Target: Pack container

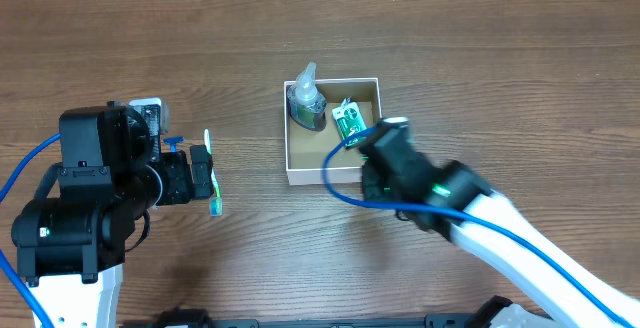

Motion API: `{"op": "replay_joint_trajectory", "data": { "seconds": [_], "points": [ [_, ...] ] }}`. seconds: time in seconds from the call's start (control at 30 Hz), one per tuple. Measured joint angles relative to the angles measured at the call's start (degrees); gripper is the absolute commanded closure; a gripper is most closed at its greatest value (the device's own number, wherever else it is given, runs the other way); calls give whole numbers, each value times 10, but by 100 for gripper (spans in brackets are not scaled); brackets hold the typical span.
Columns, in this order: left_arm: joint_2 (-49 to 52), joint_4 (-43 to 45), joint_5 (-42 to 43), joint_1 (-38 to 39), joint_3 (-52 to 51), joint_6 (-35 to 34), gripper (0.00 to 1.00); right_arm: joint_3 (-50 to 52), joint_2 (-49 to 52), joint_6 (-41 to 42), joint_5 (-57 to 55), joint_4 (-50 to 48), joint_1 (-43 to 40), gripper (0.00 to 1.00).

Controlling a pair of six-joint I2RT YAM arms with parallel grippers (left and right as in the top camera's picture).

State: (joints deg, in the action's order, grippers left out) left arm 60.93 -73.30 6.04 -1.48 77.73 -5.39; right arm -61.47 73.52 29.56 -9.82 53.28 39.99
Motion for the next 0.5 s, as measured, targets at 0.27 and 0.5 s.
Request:
{"op": "replay_joint_trajectory", "data": {
  "seconds": [0.27,0.5],
  "points": [
    [2,14,0,0,0,-7,0,-2,-164,23,5,63,-189,0],
    [77,21,0,0,4,-28,0,-2,-180,10,25,145,-355,0]
  ]
}}
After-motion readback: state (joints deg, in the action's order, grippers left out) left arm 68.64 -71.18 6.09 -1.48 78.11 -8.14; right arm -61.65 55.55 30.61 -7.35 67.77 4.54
